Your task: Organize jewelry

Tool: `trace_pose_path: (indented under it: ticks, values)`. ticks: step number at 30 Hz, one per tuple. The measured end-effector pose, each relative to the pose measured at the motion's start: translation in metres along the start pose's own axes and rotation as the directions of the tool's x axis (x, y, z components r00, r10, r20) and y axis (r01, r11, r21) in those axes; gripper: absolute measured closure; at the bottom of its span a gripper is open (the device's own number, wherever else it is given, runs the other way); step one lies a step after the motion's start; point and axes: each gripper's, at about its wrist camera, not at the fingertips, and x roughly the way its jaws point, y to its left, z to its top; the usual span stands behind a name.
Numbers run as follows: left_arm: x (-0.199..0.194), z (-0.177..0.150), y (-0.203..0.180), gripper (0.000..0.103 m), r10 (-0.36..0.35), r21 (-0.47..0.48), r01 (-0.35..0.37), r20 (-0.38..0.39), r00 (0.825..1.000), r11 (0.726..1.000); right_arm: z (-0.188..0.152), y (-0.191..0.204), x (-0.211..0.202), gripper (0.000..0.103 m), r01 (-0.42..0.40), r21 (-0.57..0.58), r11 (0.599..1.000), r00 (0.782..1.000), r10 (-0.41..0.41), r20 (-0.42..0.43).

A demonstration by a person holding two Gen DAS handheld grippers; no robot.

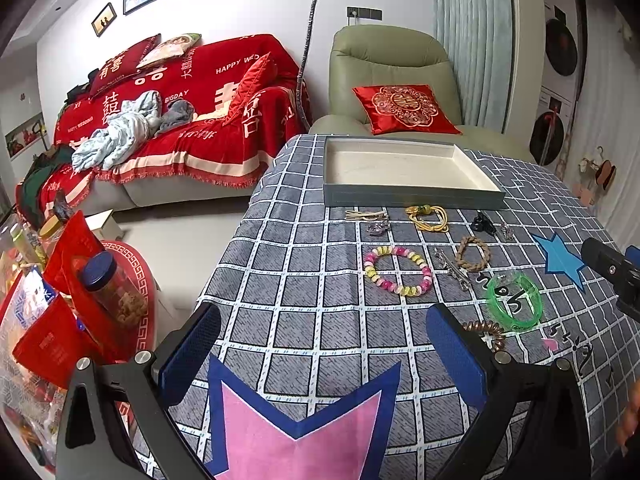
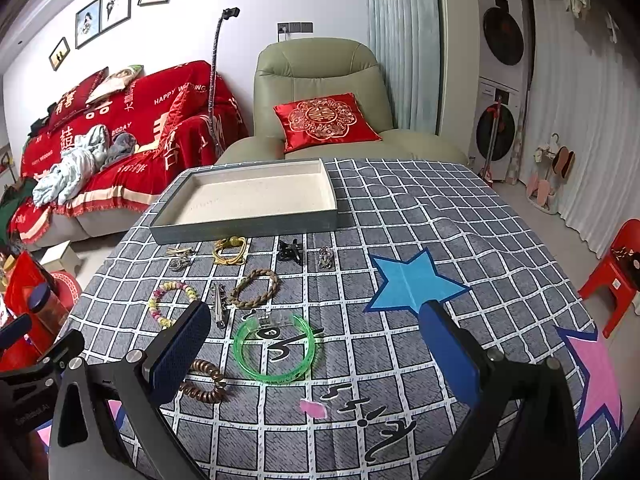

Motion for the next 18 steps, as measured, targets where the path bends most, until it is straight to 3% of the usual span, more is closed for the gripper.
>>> trace_pose_path:
  ticks: [18]
  values:
    - [0.0044,-0.0022,0.0000,0.000,-0.002,0.001,0.002,-0.012,1.000,1.000,-0.0010,0.0027,0.0002,0.000,0.001,-0.005,1.000,1.000,-0.001,-0.007]
